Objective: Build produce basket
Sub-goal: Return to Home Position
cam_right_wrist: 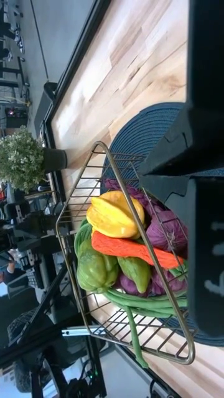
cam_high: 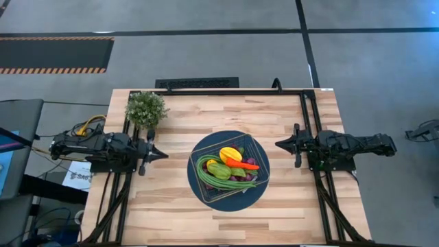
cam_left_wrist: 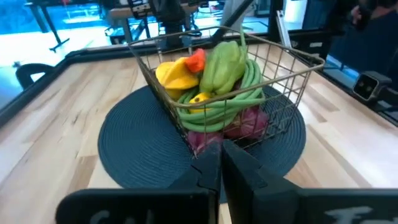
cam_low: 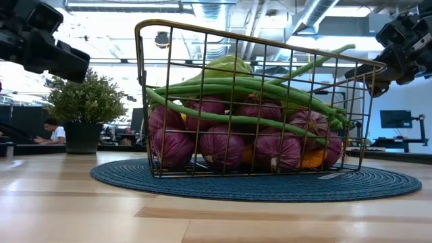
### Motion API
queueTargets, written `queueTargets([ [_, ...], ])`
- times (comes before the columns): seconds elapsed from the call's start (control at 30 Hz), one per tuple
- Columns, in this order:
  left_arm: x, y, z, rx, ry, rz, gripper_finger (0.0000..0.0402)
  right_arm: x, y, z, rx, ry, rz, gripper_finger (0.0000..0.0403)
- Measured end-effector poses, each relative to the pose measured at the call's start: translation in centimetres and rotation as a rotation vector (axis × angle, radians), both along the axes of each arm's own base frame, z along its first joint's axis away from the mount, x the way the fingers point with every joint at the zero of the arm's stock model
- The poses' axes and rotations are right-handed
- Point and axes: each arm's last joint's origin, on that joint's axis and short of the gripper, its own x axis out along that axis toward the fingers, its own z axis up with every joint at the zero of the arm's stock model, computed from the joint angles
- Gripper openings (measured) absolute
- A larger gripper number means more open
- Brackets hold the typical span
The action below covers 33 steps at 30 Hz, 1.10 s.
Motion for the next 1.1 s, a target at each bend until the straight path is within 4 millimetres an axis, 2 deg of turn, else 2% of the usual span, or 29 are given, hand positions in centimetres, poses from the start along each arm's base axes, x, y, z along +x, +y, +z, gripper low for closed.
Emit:
queueTargets([
  [0.2,0.26,-0.05,-0.78,0.038,-0.005,-0.017,0.0,0.0,0.01,-0.02,-0.008,0.002,0.002,0.0027],
  [0.43,0.43,0.02,-0.61,0.076,-0.06,0.005,0.0,0.01,0.03,-0.03,-0.031,0.005,0.011,0.0024],
  [1.1,0.44,0.23,-0.65,0.072,-0.054,0.079,0.0,0.01,0.03,-0.05,-0.06,0.009,0.015,0.0026],
])
